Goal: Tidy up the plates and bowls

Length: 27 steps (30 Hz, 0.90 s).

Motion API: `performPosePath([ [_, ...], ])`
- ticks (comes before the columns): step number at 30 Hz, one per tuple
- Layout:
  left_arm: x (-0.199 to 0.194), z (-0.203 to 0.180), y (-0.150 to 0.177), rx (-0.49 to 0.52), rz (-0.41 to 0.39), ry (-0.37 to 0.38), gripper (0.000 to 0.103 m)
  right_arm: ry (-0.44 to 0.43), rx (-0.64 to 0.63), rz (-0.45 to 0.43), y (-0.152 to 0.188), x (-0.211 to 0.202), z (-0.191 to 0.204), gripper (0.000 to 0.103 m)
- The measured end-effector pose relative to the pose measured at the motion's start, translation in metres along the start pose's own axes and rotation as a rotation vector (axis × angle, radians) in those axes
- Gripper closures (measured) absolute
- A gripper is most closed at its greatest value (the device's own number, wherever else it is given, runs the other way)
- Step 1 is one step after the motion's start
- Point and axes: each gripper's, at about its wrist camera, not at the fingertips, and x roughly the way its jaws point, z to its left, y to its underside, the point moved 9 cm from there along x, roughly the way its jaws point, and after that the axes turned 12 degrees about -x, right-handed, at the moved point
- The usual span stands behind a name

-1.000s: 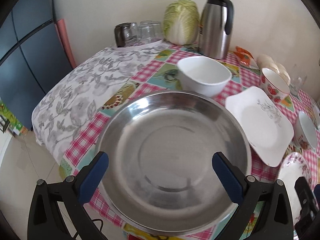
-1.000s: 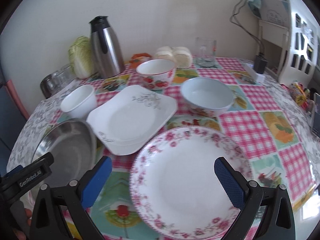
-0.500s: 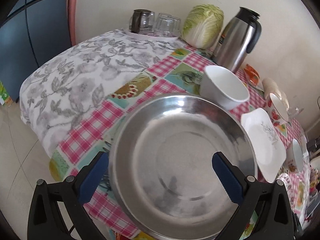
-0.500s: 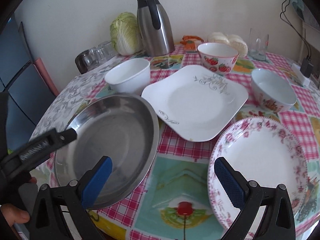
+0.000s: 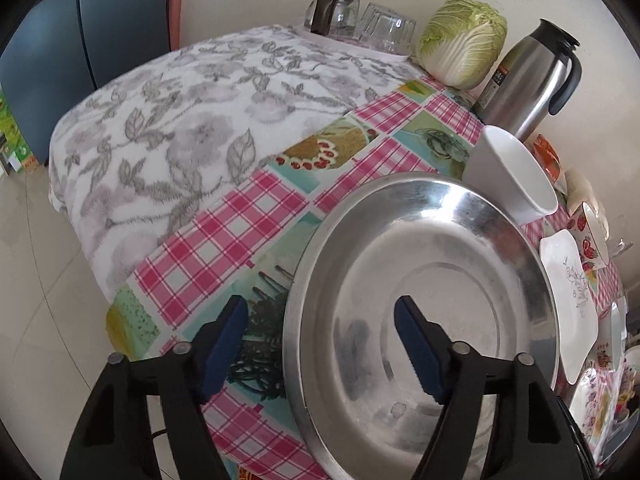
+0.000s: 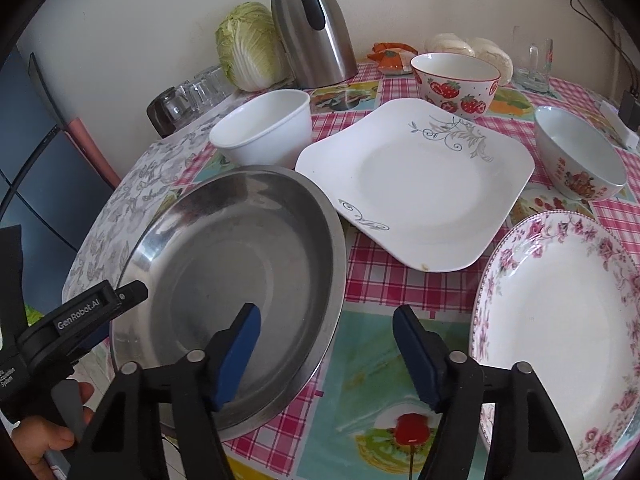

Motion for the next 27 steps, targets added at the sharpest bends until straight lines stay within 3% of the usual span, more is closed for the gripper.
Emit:
performPosePath([
  [2,0.004,0.002,0.001,-0.006,0.010,-0.003,0.037,-0.002,0.004,0.008,0.001,0.003,0.000,0.046],
  [10,0.010,0.001,-0.009,0.032,-0.028,-0.040,0.039,-0.025,0.021,0.038,0.002,0.016,-0.001,0.074],
  [12,0.011,0.003,-0.011,0.045,-0.042,-0.059,0.049,-0.028,0.017,0.040,0.002,0.018,-0.001,0.083],
  [13,0.011,0.004,-0.012,0.049,-0.049,-0.070,0.058,-0.029,0.014,0.040,0.001,0.020,0.000,0.085],
  [17,0.010,0.003,-0.012,0.044,-0.045,-0.039,0.077,-0.032,-0.001,0.032,-0.002,0.023,0.001,0.088],
  [27,-0.004,0.005,-0.007,0.033,-0.044,-0.042,0.079,-0.044,-0.037,-0.023,-0.013,0.005,0.007,0.088],
])
